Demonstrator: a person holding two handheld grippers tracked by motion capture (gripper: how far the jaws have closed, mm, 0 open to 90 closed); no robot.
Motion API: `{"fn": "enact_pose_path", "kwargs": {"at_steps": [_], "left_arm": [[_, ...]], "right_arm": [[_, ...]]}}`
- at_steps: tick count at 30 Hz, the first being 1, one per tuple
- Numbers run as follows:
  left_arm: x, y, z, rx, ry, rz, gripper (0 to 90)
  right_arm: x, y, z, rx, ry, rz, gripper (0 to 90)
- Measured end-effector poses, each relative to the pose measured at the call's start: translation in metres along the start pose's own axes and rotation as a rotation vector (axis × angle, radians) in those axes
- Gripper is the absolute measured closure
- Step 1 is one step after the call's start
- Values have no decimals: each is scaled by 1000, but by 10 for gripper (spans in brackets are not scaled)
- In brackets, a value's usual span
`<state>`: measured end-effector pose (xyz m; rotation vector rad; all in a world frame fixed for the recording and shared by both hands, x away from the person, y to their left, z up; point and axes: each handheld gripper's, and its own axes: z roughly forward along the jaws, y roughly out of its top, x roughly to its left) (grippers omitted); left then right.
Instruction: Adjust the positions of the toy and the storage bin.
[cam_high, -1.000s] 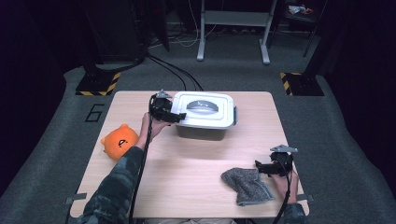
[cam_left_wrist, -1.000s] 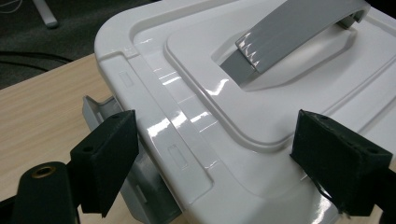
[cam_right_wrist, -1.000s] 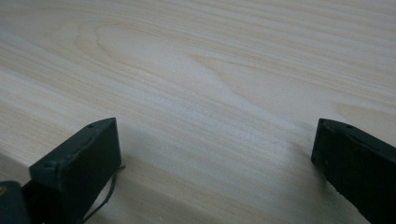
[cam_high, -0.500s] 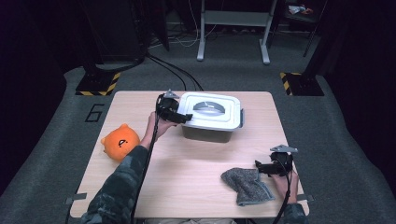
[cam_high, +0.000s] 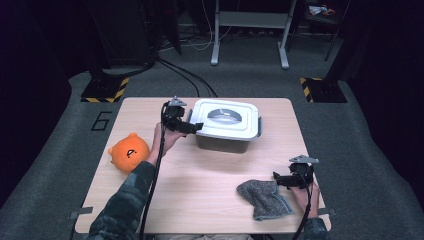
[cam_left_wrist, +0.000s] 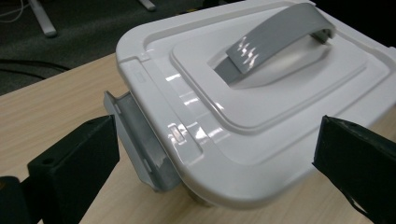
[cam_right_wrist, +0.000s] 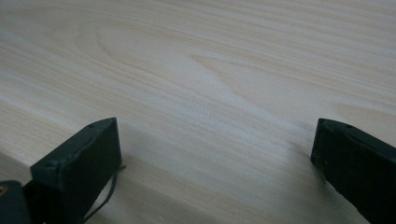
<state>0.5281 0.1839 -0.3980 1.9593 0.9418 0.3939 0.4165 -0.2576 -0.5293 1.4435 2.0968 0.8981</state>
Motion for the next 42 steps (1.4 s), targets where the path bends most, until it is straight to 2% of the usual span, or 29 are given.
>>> {"fn": "enact_pose_path", "kwargs": {"at_steps": [4,8,11,14,18,19,20,21,22,24,25,26,27,28,30,32,33,34,37,40,42], "left_arm": [[-11,-10,-15,-19,-15,14,0],[-32,-32,-34,-53,-28,65,0],[-39,-41,-39,-44,-26,84,0],[-47,-58,-44,-35,-20,103,0],[-54,-86,-41,19,-31,114,0],[-54,-86,-41,19,-31,114,0],[-55,-92,-39,50,-43,117,0],[-57,-100,-36,54,-38,114,0],[-58,-114,-31,84,-45,106,0],[-60,-128,-25,117,-14,121,0],[-60,-128,-25,117,-14,121,0],[-60,-139,-21,147,-21,112,0],[-60,-139,-21,147,-21,112,0],[-60,-148,-18,170,-2,123,0],[-58,-155,-16,176,0,116,0],[-57,-161,-13,198,27,133,0],[-56,-163,-12,202,28,123,0],[-55,-164,-12,209,36,136,0],[-55,-168,-9,214,35,131,0],[-55,-170,-9,198,39,122,0],[-55,-170,-9,193,33,120,0]], "right_arm": [[0,0,0,0,0,0,9],[0,0,0,0,0,0,9],[0,0,0,0,0,0,9],[0,0,0,-1,-1,1,9],[1,0,0,1,-1,5,10],[1,0,0,1,-1,5,10],[1,0,0,1,-1,6,10],[1,0,0,1,-1,6,10],[1,0,0,1,-1,5,10],[1,0,0,1,-1,6,10],[0,0,0,0,0,4,10],[0,0,0,-1,-1,1,10],[0,0,0,-1,-1,1,10],[0,0,0,1,2,-3,9],[0,0,0,0,2,-3,10],[-1,0,0,4,5,-16,9],[-1,0,0,4,6,-16,8],[-1,0,0,4,6,-19,8],[0,0,0,0,7,-10,7],[1,0,0,4,10,-7,0],[0,1,1,8,21,-27,0]]}}
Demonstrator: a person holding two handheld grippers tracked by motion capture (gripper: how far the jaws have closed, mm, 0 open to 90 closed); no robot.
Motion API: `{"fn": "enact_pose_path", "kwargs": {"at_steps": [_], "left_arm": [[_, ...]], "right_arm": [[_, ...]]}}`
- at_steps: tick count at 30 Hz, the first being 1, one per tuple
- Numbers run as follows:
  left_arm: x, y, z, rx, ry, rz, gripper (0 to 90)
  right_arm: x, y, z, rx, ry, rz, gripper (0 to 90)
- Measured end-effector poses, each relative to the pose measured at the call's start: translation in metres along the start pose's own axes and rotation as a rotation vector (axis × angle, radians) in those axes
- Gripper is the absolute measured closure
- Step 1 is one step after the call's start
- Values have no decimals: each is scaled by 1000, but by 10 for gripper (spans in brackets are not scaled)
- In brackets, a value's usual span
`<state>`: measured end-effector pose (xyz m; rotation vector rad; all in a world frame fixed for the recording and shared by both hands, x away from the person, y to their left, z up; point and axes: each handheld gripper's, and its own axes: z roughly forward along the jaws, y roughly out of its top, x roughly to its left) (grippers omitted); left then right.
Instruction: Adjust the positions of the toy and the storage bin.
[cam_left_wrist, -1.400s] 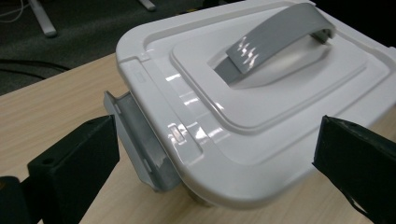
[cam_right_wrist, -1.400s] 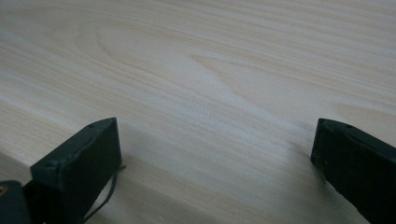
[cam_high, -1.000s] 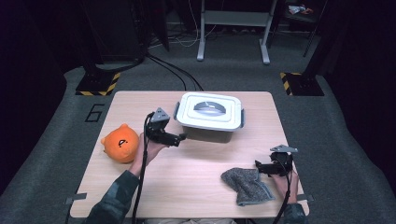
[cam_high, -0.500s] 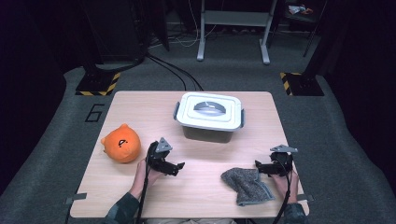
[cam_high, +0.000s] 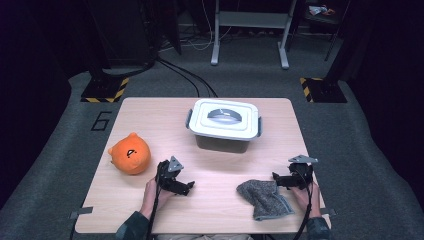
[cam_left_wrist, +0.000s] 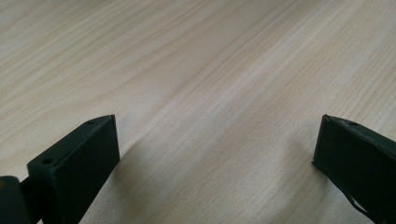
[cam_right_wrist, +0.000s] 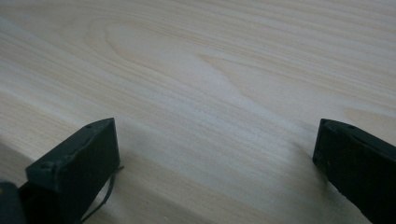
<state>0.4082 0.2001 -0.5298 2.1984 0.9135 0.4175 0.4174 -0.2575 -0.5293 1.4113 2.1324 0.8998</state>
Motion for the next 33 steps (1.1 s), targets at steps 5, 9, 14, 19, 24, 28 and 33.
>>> {"fn": "enact_pose_path", "kwargs": {"at_steps": [5,9,14,19,24,28,33], "left_arm": [[-1,-2,-1,4,-32,19,0],[-1,-2,-2,4,-36,24,0],[-2,-2,-2,4,-38,29,0],[-2,-2,-2,3,-40,30,0],[-2,-2,-2,4,-40,30,0],[-1,-2,-2,4,-40,30,0],[-1,-2,-2,9,-41,36,0]], "right_arm": [[0,0,0,2,12,-9,0],[-3,-1,-2,2,20,-20,0],[-9,-1,-9,41,27,10,10],[-15,9,-23,34,47,0,14],[-16,35,-51,-24,52,-25,17],[-15,52,-67,-57,45,-53,25],[-15,80,-84,-112,69,-54,31]]}}
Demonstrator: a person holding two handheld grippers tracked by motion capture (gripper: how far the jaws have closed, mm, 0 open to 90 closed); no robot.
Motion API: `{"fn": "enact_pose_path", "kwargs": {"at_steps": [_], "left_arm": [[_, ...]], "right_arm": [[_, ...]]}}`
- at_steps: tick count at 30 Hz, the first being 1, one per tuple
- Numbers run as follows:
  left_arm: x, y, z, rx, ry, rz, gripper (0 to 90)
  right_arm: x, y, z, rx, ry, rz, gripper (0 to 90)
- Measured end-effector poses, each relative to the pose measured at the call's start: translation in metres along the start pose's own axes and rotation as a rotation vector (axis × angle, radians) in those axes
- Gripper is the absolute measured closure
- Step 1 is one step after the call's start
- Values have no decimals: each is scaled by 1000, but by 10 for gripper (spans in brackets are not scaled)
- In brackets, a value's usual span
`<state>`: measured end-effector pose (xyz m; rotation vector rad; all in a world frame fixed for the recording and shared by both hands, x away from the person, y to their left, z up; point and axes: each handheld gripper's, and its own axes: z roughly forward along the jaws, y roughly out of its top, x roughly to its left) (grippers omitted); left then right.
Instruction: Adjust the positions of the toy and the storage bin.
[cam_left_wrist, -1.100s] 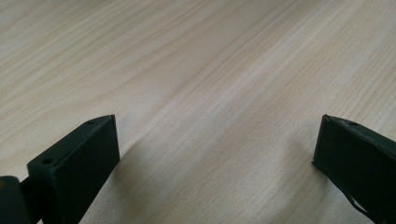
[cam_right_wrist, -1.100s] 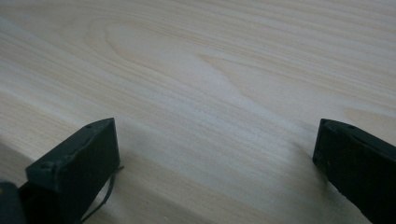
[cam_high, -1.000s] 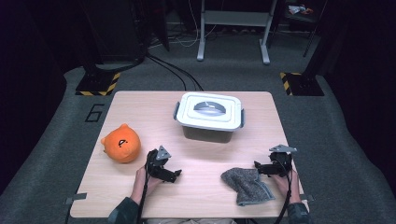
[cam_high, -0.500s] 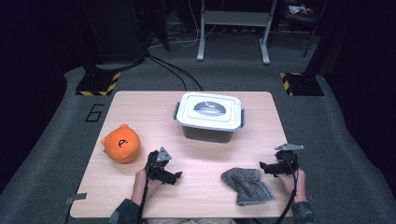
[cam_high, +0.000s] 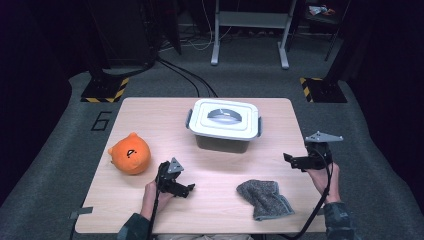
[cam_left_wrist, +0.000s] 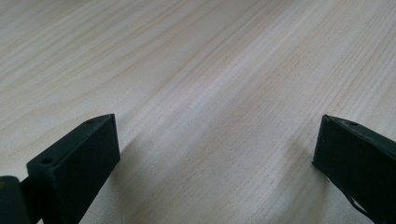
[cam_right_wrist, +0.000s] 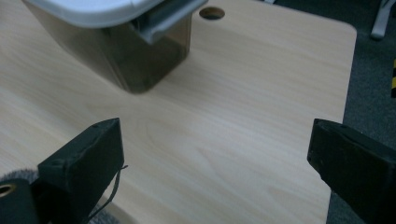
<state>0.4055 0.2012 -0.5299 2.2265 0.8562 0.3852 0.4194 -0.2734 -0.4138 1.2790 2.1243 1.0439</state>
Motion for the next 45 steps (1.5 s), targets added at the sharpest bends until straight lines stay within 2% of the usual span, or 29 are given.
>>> {"fn": "enact_pose_path", "kwargs": {"at_steps": [6,12,14,16,19,21,22,23,27,28,30,31,34,45], "left_arm": [[-1,0,0,-2,-7,0,0],[-1,0,1,-9,-6,-8,0],[-1,0,1,-11,-3,-7,0],[-1,0,1,-11,-4,-7,0],[-1,0,1,-10,-4,-6,0],[-1,0,1,-11,-4,-6,0],[-1,0,1,-11,-4,-6,0],[-1,0,1,-11,-3,-4,0],[-1,0,1,-7,-3,2,0],[-1,0,1,-7,-3,2,0],[-1,0,1,-7,-3,3,1],[-1,0,1,-8,-6,-1,1],[-1,0,1,-7,-6,-1,1],[0,0,0,-2,-6,7,3]], "right_arm": [[-4,27,9,-20,36,24,39],[-7,48,35,-3,61,30,103],[-7,49,39,1,65,36,121],[-8,56,53,-1,90,48,169],[-8,63,63,3,91,49,259],[-8,67,71,7,120,74,331],[-8,67,71,7,120,74,331],[-7,72,80,9,133,74,384],[-8,76,89,23,143,74,455],[-7,78,95,28,144,88,507],[-8,79,97,21,148,90,518],[-7,82,100,28,137,85,557],[-6,84,104,28,150,92,584],[1,89,120,62,135,84,746]]}}
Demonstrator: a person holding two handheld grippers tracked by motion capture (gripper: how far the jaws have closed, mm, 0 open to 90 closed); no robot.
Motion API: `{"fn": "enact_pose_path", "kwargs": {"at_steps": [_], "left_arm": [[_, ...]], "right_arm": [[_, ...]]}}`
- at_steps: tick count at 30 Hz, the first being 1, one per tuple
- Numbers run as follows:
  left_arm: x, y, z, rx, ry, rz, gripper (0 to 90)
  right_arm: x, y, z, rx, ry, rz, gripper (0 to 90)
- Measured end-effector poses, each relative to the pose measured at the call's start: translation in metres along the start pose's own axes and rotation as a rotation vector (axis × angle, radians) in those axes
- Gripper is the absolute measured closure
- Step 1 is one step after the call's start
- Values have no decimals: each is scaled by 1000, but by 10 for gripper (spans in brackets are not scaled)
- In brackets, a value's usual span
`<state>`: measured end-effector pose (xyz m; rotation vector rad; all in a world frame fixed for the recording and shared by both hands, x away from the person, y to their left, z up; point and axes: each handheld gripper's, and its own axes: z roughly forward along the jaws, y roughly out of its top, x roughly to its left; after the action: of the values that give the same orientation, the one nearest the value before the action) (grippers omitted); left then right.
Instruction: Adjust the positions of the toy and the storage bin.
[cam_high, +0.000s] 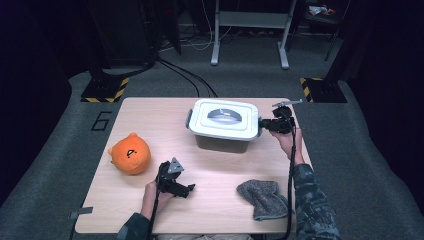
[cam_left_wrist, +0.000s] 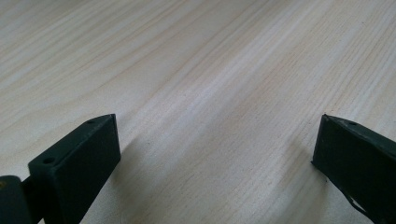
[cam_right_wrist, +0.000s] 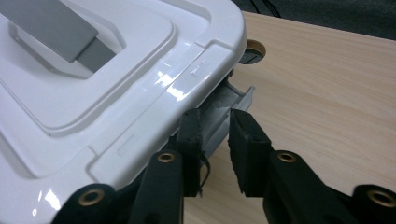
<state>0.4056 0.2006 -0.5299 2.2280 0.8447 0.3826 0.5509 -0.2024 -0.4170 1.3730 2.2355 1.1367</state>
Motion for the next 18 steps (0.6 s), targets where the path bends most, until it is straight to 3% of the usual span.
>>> {"fn": "enact_pose_path", "kwargs": {"at_steps": [6,18], "left_arm": [[0,0,0,3,0,1,3],[0,0,0,2,-1,1,3]], "right_arm": [[3,-3,0,-22,-17,29,774],[15,-8,-7,-7,-39,66,784]]}}
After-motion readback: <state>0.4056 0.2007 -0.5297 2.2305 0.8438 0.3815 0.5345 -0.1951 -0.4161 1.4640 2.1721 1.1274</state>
